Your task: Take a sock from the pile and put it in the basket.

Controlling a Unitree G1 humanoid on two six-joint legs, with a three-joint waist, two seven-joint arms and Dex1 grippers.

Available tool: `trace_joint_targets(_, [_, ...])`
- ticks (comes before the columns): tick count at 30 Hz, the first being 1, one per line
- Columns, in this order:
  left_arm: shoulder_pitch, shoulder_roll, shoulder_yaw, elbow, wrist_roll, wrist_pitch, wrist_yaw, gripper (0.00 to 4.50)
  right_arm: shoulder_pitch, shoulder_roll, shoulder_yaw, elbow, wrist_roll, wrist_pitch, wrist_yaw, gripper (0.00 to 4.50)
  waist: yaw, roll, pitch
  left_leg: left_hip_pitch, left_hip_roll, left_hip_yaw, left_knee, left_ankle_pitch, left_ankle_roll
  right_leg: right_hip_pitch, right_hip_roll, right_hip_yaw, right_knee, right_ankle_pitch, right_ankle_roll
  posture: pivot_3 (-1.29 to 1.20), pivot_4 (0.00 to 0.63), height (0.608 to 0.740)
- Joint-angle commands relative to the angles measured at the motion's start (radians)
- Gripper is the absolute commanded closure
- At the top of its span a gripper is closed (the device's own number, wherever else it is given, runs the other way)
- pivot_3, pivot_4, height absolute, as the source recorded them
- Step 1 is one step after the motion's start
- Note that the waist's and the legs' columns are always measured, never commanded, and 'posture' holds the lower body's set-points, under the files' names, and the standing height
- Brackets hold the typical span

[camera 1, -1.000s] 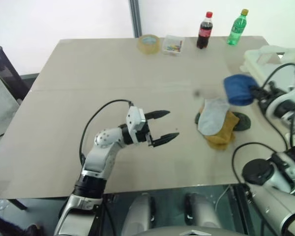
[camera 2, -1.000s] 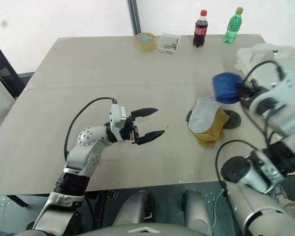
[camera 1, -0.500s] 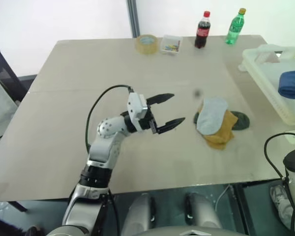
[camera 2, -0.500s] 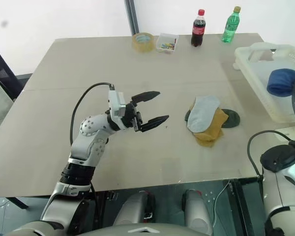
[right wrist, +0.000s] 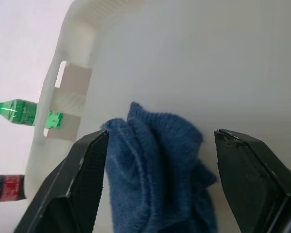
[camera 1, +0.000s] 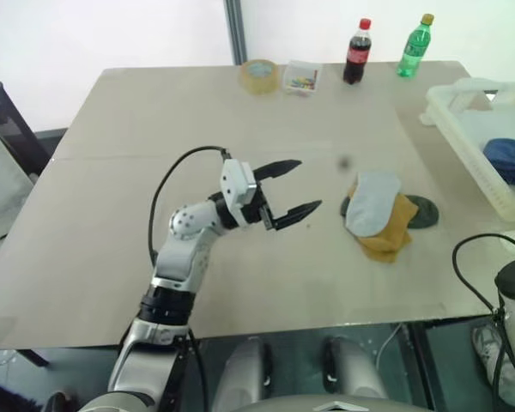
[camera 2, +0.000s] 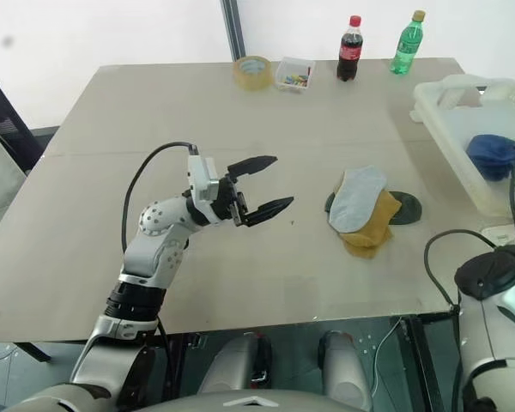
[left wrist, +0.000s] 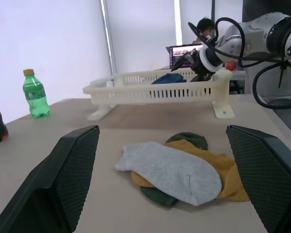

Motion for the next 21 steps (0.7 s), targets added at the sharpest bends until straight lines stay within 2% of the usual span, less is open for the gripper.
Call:
trace_joint_targets(1, [0.025, 0.033, 0.025, -0.058, -0.013, 0.005, 0.003, 0.0, 0.073, -0.012, 0.147, -0.271, 0.041, 0.062, 0.111, 0.89, -0.001, 0.0, 0.0, 0.0, 0.0, 0.0, 0.0, 0.0, 0.0, 0.0, 0.0, 0.0, 0.0, 0.0, 0.0, 0.0, 0.15, 0.74])
trace_joint_targets(4, [0.079, 0.083, 0.057, -0.092, -0.032, 0.045, 0.014, 0.0, 0.203, -0.009, 0.289, -0.523, 0.113, 0.129, 0.284, 0.89, -0.009, 0.001, 0.0, 0.001, 0.003, 0.001, -0.001, 0.0, 0.0, 0.0, 0.002, 0.001, 0.0, 0.0, 0.0, 0.0, 0.15, 0.74])
trace_joint_targets(8, [0.188, 0.138, 0.077, -0.193, -0.034, 0.121, 0.053, 0.0, 0.415, 0.094, 0.393, -0.836, 0.25, 0.124, 0.456, 0.89, -0.007, 0.0, 0.0, 0.003, 0.006, 0.0, -0.001, 0.0, 0.0, 0.0, 0.005, 0.001, 0.001, 0.0, 0.0, 0.0, 0.15, 0.74])
trace_joint_targets(11, [0.297, 0.167, 0.111, -0.299, -0.065, 0.218, 0.11, 0.0, 0.631, 0.16, 0.499, -1.022, 0.308, 0.105, 0.585, 0.89, 0.002, 0.0, 0.0, 0.003, 0.008, -0.001, -0.001, 0.0, 0.0, 0.0, 0.005, 0.0, 0.002, 0.0, -0.001, 0.0, 0.15, 0.74])
trace_joint_targets(14, [0.396, 0.206, 0.131, -0.387, -0.083, 0.371, 0.195, 0.0, 0.841, 0.184, 0.596, -1.102, 0.322, 0.098, 0.689, 0.89, 0.007, 0.0, 0.0, 0.002, 0.007, -0.002, -0.001, 0.0, 0.0, 0.0, 0.001, -0.002, 0.001, 0.0, -0.001, 0.0, 0.15, 0.74])
trace_joint_targets(17, [0.522, 0.223, 0.144, -0.465, -0.065, 0.432, 0.263, 0.0, 1.048, 0.151, 0.694, -1.106, 0.206, -0.014, 0.85, 0.89, 0.005, 0.0, 0.0, 0.002, 0.004, 0.0, 0.0, -0.001, 0.001, 0.001, -0.002, -0.001, 0.0, -0.002, -0.003, 0.0, 0.15, 0.74])
trace_joint_targets(21, [0.67, 0.231, 0.17, -0.533, -0.046, 0.429, 0.308, 0.0, 1.212, 0.095, 0.675, -1.002, 0.095, -0.218, 1.079, 0.89, 0.003, 0.0, 0.0, 0.003, 0.004, 0.0, 0.002, -0.001, 0.001, 0.002, -0.002, 0.0, 0.0, -0.005, 0.0, 0.0, 0.15, 0.74])
